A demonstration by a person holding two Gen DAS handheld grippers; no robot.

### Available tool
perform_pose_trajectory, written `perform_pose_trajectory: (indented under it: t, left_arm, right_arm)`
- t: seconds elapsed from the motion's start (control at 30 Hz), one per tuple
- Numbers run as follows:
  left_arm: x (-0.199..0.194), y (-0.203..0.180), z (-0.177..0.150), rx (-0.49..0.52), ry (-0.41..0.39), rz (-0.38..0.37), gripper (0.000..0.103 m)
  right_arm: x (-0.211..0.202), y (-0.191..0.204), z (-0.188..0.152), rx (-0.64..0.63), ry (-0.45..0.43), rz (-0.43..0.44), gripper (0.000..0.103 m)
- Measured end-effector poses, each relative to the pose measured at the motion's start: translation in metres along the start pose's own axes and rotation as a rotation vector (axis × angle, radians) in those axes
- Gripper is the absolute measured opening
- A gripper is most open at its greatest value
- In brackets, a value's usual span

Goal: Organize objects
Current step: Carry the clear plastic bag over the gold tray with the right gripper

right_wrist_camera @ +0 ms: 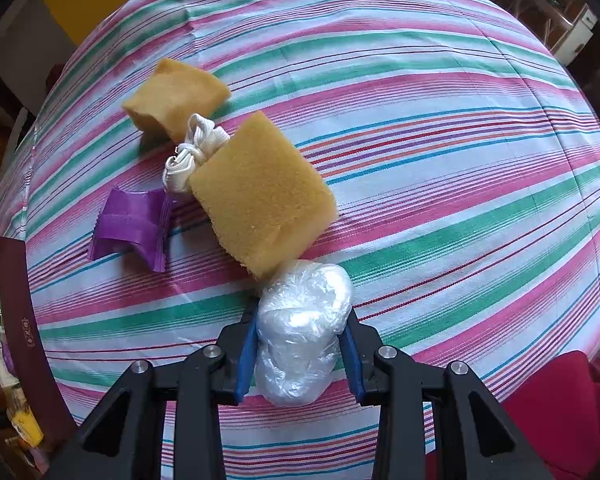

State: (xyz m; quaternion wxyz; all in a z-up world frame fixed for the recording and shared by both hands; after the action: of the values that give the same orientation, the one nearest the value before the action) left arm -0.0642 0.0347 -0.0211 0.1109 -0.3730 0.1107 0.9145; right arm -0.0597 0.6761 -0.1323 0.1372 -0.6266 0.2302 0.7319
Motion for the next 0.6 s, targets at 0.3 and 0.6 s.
perform_pose_trajectory:
  t: [0.3,0.6]
  left_arm:
    - [-0.005,0.009,-0.015,-0.023,0.001,0.003,0.041]
    - [-0.005,0.017,-0.024,-0.040,0.011,-0.004,0.041]
  right_arm:
    - [-0.011,-0.016,0.007,-0.040,-0.009,-0.041,0.037]
    - [-0.025,-0.012,-0.006,-0.141,-0.029,-0.049,0.037]
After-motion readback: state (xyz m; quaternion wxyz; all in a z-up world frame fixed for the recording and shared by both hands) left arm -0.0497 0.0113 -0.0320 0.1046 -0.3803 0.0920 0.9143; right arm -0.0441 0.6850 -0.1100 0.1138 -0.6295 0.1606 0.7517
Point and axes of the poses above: each gripper's, at about its wrist camera, not at the fingertips, and x roughly the way its jaws point, y to its left, z to its top, the point moved 3 cm from there along x, roughly the way its jaws point, and after that the axes turned 14 degrees about x, right-handed, at the moved point
